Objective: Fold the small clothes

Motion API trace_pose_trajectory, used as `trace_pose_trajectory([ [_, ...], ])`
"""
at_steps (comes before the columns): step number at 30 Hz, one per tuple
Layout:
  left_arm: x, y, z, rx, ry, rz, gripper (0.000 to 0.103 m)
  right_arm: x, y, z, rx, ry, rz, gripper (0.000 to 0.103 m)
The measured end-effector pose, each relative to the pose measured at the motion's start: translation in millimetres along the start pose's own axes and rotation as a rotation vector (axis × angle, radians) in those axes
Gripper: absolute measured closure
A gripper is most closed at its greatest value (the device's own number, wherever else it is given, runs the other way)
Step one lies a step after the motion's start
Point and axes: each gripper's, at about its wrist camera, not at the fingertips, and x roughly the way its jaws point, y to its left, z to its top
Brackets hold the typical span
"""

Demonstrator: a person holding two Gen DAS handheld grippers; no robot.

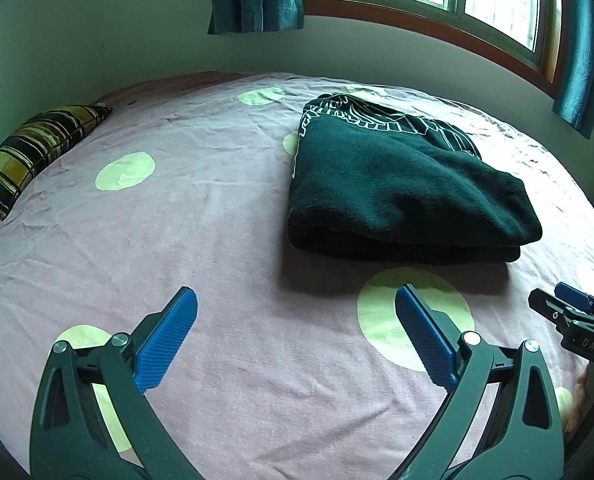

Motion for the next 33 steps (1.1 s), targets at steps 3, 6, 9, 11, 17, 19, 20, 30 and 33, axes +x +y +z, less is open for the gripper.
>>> trace_pose_trajectory([
  [3, -2, -3, 1, 0.006, -0.009, 0.009, 0.004, -1, 2, -1, -0.001, -0.002, 0.002, 0.017],
  [6, -4, -4, 1, 0.004, -0.015, 0.007, 0.004, -2, 3, -1, 0.000, -0.006, 0.004, 0.017],
  [9, -6, -4, 1, 0.001, -0.017, 0.006, 0.004, -2, 2, -1, 0.005, -0.006, 0.002, 0.017],
  [11, -6, -5, 2, 0.002, -0.019, 0.014, 0.003, -2, 1, -1, 0.013, -0.007, 0.003, 0.017],
  [17, -6, -5, 3, 0.003, -0.028, 0.020, 0.003, -3, 2, 0, 0.010, -0.007, 0.005, 0.017],
  [19, -6, -5, 3, 0.002, -0.026, 0.017, 0.003, -3, 2, 0, 0.011, -0.009, 0.005, 0.017],
  [20, -7, -5, 3, 0.001, -0.027, 0.015, 0.003, -3, 1, 0, 0.013, -0.009, 0.006, 0.017],
  [30, -12, -11, 3, 0.028, -0.053, 0.027, 0.003, -5, 0, 2, 0.023, -0.013, 0.009, 0.017],
  [33, -12, -11, 3, 0.024, -0.049, 0.027, 0.003, -6, 0, 2, 0.023, -0.014, 0.010, 0.017],
])
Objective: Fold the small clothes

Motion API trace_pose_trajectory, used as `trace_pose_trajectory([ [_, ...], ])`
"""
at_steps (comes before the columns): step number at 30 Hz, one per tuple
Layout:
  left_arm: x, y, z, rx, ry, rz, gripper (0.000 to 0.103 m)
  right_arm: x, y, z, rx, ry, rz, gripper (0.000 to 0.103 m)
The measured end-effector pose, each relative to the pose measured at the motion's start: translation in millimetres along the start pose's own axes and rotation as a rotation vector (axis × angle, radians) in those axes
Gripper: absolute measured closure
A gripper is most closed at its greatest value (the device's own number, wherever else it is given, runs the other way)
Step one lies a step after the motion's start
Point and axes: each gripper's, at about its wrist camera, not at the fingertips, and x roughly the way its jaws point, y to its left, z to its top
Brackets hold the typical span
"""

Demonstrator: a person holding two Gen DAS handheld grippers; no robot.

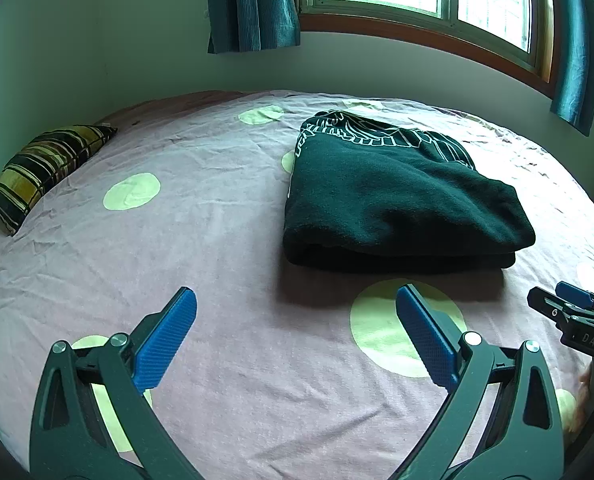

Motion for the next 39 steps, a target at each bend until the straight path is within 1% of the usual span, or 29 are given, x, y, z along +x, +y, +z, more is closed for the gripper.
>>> trace_pose_trajectory([
  [5, 1, 1, 0, -0.006, 0.006, 0.001, 0.003, -1, -1, 1, 0.003, -0.002, 0.000, 0.017],
  [16, 0, 1, 0, -0.012, 0.009, 0.033, 0.003, 0, 2, -1, 0.004, 0.003, 0.002, 0.017],
  [22, -2, 2, 1, -0.013, -0.001, 0.029, 0.003, 2, 5, -4, 0.008, 0.019, 0.007, 0.017],
  [25, -3, 1, 1, -0.015, -0.001, 0.015, 0.003, 2, 6, -5, 0.007, 0.023, 0.009, 0.017],
  [39, -3, -2, 1, -0.014, 0.007, 0.023, 0.002, 3, 10, -6, 0.000, 0.034, 0.011, 0.017],
])
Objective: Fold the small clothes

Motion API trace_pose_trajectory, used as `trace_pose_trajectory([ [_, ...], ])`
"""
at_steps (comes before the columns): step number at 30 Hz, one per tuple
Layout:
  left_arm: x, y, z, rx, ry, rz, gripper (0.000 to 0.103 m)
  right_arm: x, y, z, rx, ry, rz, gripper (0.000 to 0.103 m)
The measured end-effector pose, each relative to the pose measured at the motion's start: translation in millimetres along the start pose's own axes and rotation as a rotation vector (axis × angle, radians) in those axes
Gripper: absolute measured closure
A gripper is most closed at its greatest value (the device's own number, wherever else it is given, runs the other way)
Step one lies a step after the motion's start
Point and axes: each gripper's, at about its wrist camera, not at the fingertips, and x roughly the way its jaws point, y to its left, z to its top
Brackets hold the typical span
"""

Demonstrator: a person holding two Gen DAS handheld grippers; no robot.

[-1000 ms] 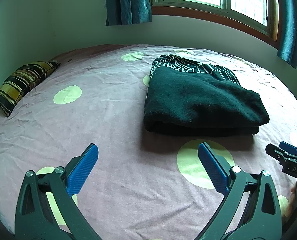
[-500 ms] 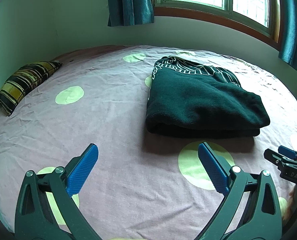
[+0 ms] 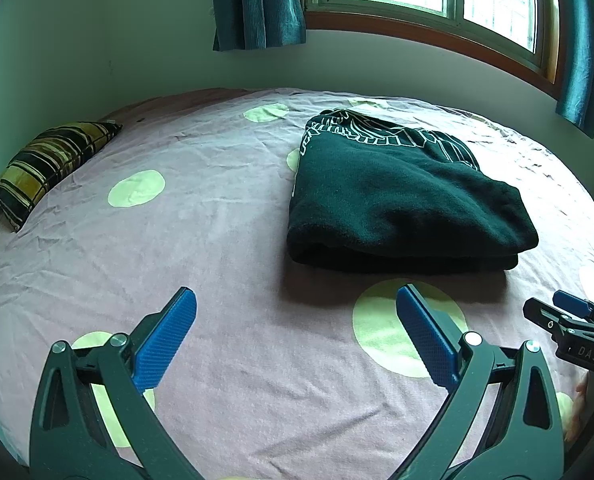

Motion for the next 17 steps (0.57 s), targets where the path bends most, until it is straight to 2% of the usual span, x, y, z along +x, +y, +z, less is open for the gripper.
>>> trace_pose_trajectory([
  [3, -1, 0, 0, -0.010, -0.014, 0.006, 0.002, 0, 1, -1, -0.001, 0.002, 0.000, 0.017],
  [5, -1, 1, -2, -0.009, 0.012, 0.027, 0.002, 0, 2, -1, 0.001, 0.001, 0.001, 0.017],
  [8, -7, -1, -2, 0.020, -0.030, 0.007, 0.002, 1, 1, -1, 0.001, 0.003, 0.002, 0.017],
  [12, -15, -4, -2, 0.032, -0.101, 0.071, 0.002, 0, 1, -1, -0.003, 0.003, 0.004, 0.017],
  [15, -7, -1, -1, 0.060, -0.036, 0.067, 0.002, -2, -3, 1, 0.015, 0.001, 0.011, 0.017],
  [17, 0, 11, -2, 0.030, 0.030, 0.092, 0.002, -5, -9, 5, 0.033, 0.002, 0.022, 0.017],
])
